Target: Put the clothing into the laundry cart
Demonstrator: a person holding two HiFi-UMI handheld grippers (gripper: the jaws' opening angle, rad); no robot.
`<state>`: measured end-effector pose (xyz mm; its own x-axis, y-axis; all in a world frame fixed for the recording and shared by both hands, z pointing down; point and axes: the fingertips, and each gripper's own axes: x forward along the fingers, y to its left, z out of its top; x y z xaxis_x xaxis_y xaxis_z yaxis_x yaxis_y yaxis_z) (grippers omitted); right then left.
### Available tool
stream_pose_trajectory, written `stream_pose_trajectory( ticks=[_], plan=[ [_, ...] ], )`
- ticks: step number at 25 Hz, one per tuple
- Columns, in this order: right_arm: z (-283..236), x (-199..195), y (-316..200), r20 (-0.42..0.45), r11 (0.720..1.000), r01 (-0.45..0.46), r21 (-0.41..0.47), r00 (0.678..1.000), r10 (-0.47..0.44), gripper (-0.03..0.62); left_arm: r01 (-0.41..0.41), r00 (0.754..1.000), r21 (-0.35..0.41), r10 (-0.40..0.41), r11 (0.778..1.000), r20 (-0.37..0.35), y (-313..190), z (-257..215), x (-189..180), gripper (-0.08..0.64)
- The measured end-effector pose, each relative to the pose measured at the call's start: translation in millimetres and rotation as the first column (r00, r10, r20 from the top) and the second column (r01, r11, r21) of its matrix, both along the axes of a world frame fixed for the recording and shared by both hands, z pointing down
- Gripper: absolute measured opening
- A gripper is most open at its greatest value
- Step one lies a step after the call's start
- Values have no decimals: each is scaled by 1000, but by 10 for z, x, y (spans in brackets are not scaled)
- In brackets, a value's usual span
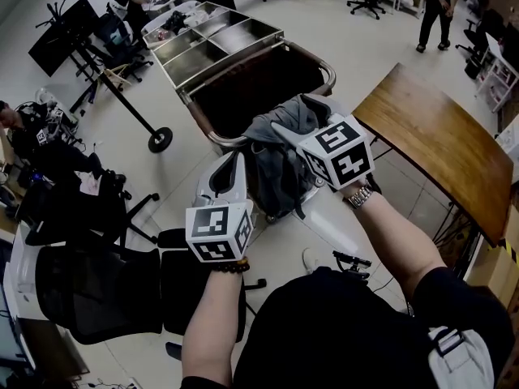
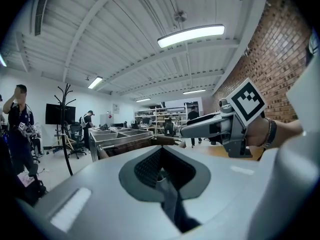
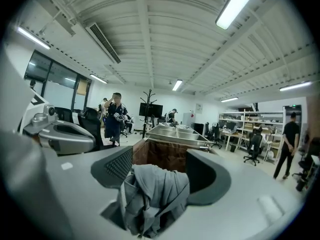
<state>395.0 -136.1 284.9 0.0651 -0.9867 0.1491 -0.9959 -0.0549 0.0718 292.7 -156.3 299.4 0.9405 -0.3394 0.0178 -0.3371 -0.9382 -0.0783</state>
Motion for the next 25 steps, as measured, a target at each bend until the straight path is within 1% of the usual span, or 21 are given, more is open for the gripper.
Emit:
stream_pose_trajectory(
  ticks=[5,17,25],
  plan=[
    [40,-298,225,-24,1000,-12,14,1000,12,284,-24,1000,8,24,1000,-7,197,19,-215,3],
    [-65,-730,845,-76,996,-49,75,996,54,174,-74,997,21,75,997,-37,750,-123,-486,3],
    [-67,-1047,1122,-96,994,-36,102,994,45,134,-92,994,31,93,995,-51,1026,-222,-652,3]
  ],
)
